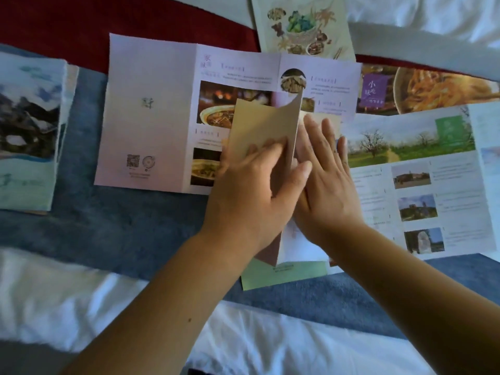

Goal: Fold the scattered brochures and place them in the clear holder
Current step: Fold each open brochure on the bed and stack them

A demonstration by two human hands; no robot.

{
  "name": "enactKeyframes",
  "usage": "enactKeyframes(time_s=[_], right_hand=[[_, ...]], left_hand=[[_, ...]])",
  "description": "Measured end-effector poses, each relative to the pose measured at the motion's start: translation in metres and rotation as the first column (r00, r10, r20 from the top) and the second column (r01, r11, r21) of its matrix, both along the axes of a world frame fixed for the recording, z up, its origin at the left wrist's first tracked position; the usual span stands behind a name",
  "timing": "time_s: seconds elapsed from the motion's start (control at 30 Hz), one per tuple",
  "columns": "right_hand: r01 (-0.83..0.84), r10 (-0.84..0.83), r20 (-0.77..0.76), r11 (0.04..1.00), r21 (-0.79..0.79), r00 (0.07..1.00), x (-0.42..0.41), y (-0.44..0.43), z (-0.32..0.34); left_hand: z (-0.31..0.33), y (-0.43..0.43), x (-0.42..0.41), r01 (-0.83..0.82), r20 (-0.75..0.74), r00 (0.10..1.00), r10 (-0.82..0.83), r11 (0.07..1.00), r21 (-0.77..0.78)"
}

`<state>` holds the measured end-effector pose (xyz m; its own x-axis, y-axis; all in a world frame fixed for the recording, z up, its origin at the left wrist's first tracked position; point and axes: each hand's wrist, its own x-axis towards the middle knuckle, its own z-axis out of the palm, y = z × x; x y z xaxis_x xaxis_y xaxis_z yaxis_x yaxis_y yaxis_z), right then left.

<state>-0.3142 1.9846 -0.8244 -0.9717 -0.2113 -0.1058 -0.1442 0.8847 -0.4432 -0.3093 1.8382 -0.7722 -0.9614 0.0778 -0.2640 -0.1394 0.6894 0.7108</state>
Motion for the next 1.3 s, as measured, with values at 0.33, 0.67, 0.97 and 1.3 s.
enactKeyframes(time_s=[0.33,0.67,0.97,1.3], right_hand=[[-0.114,0.11,-0.073,0.992,-0.059,0.991,-0.011,-0.036,0.013],[-0.3,0.302,-0.005,0.95,0.085,0.953,-0.013,-0.093,-0.003],[-0.283,0.3,-0.051,0.935,0.211,0.953,-0.007,-0.101,-0.027],[-0.304,0.296,0.074,0.903,0.303,0.952,-0.012,-0.108,-0.027]], left_hand=[[0.023,-0.042,0.002,-0.143,-0.08,0.987,0.138,0.987,-0.066],[0.005,-0.104,0.002,-0.165,-0.143,0.984,0.109,0.862,-0.48],[-0.074,-0.113,0.03,-0.114,-0.225,0.974,-0.014,0.831,-0.545],[-0.085,-0.112,0.026,-0.072,-0.178,0.983,-0.047,0.791,-0.608]])
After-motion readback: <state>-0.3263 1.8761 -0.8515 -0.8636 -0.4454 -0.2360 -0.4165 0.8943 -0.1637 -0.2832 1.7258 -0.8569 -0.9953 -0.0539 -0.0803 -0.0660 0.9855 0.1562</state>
